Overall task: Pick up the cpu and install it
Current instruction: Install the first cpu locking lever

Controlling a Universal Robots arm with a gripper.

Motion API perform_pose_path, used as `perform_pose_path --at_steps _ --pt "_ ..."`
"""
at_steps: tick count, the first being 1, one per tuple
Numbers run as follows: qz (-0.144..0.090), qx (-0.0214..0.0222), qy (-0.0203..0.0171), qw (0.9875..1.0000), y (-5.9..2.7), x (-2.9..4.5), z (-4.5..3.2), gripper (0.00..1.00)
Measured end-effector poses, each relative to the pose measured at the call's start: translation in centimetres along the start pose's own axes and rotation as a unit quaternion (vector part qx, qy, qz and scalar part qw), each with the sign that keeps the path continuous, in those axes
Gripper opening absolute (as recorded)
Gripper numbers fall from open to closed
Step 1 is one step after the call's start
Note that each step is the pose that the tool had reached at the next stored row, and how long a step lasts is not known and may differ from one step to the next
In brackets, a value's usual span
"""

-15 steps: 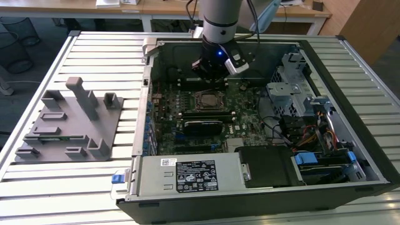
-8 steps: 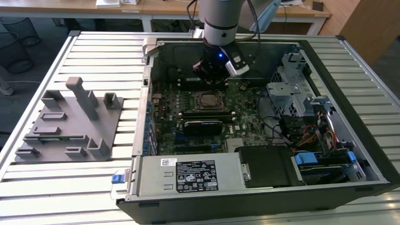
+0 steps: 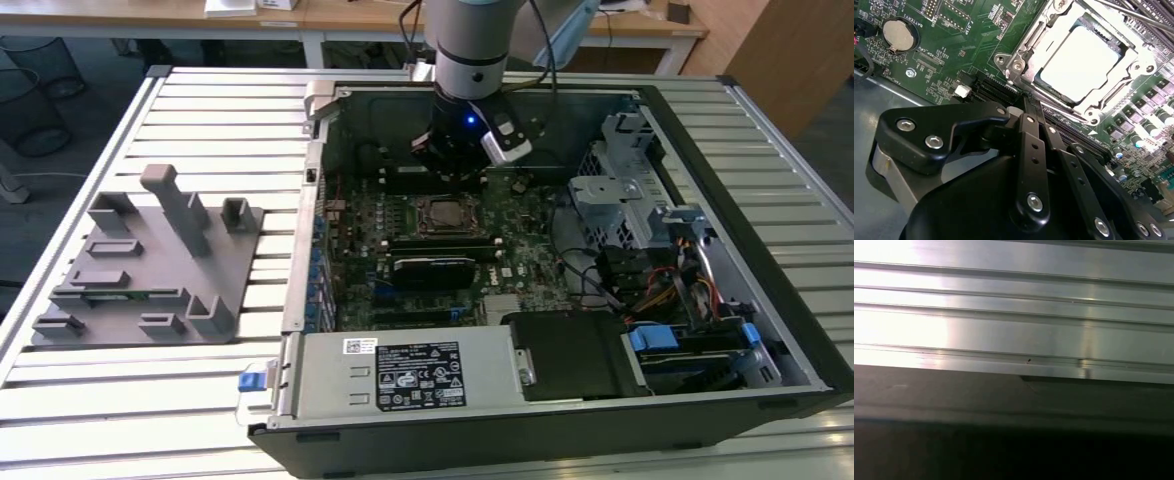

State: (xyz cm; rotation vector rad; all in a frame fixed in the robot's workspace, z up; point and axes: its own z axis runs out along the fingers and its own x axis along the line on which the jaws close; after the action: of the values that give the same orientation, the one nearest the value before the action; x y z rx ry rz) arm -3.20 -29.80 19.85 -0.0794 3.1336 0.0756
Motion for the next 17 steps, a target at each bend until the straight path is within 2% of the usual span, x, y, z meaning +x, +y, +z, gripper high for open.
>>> perform_pose_path --at_steps 7,11,13,17 --pt "0.0 0.0 0.0 1.0 0.03 0.0 -0.54 0.11" --pt "0.0 0.0005 -0.0001 1.0 0.03 -0.02 -0.57 0.11" --pt "0.0 0.0034 0.0002 1.0 0.02 -0.03 -0.53 0.11" --pt "0.0 0.0121 0.0009 0.9999 0.01 -0.1 -0.24 0.11"
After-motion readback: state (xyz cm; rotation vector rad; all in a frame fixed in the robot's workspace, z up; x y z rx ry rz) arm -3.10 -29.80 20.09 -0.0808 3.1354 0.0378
